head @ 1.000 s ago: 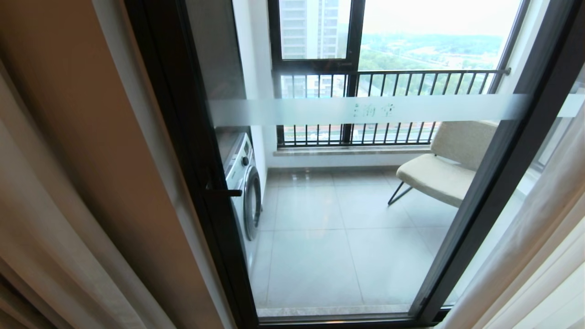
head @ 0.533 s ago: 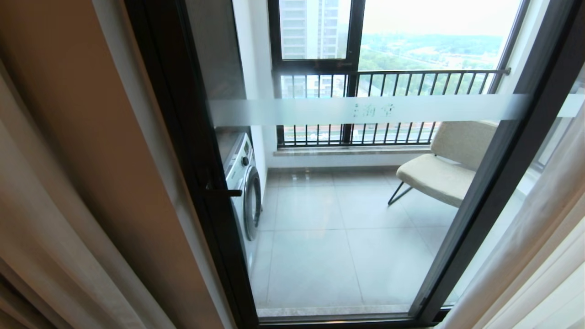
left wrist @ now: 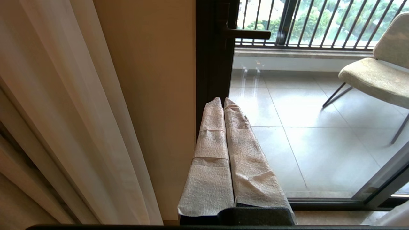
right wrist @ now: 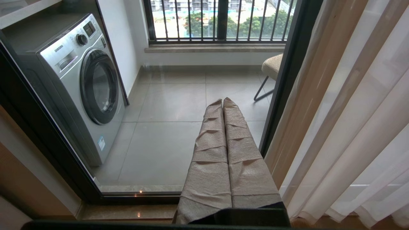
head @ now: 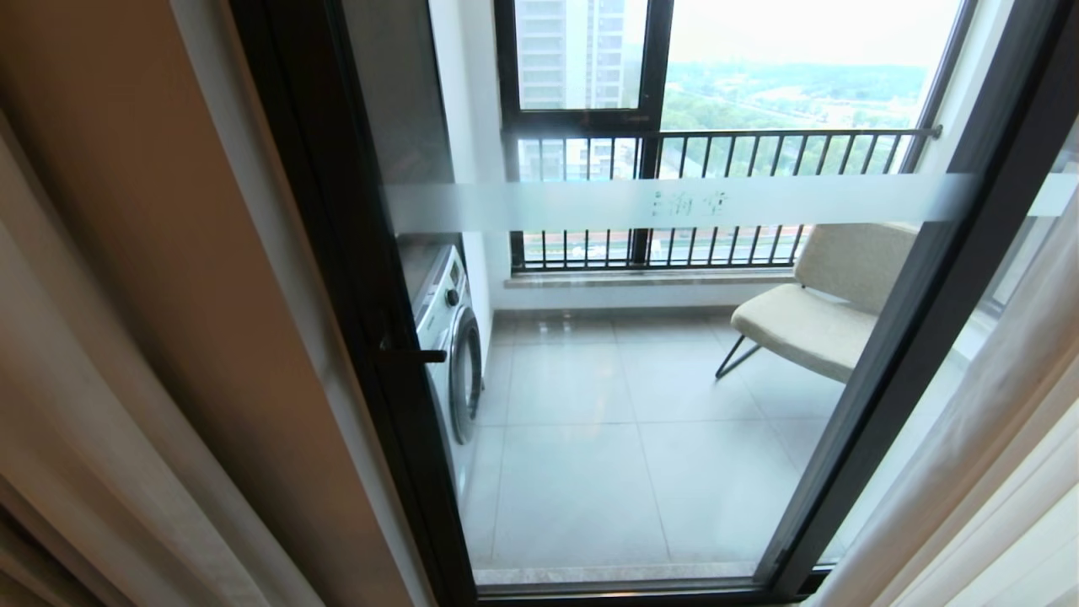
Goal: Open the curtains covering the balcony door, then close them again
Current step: Pull the inner curtains open on both sides
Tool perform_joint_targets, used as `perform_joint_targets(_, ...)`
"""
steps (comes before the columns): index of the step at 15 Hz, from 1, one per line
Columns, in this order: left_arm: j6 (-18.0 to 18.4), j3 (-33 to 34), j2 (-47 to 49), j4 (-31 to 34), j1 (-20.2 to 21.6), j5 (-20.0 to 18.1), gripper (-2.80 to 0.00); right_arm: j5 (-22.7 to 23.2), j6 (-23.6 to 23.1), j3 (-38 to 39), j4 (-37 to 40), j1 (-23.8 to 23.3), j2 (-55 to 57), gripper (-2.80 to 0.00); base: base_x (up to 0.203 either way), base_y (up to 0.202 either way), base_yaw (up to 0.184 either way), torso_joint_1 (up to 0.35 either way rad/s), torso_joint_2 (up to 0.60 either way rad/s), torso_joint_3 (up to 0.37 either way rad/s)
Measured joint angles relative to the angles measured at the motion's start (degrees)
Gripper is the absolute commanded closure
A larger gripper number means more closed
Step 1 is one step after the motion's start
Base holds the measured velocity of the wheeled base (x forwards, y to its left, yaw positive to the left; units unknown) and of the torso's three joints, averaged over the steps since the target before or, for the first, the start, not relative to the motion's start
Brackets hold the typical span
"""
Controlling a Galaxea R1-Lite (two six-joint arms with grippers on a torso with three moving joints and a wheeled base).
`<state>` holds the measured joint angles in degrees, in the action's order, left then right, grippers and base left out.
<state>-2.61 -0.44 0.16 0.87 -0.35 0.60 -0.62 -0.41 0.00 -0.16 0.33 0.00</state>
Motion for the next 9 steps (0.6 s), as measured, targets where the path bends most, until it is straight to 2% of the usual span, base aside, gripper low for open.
perform_joint_targets(4,0.0,-0.1,0.0,0.0,0.0,0.0,0.00,0.0,0.0,0.0,0.0,0.0,0.0,0.00,0.001,-0.012,0.002,-0.002,0.00,0.001)
perform_joint_targets(6,0.1,-0.1,0.0,0.0,0.0,0.0,0.00,0.0,0.0,0.0,0.0,0.0,0.0,0.00,0.001,-0.126,0.004,0.010,0.00,0.004)
perform_joint_targets(9,0.0,-0.1,0.0,0.1,0.0,-0.1,0.00,0.0,0.0,0.0,0.0,0.0,0.0,0.00,0.000,-0.188,0.000,0.004,0.00,0.004)
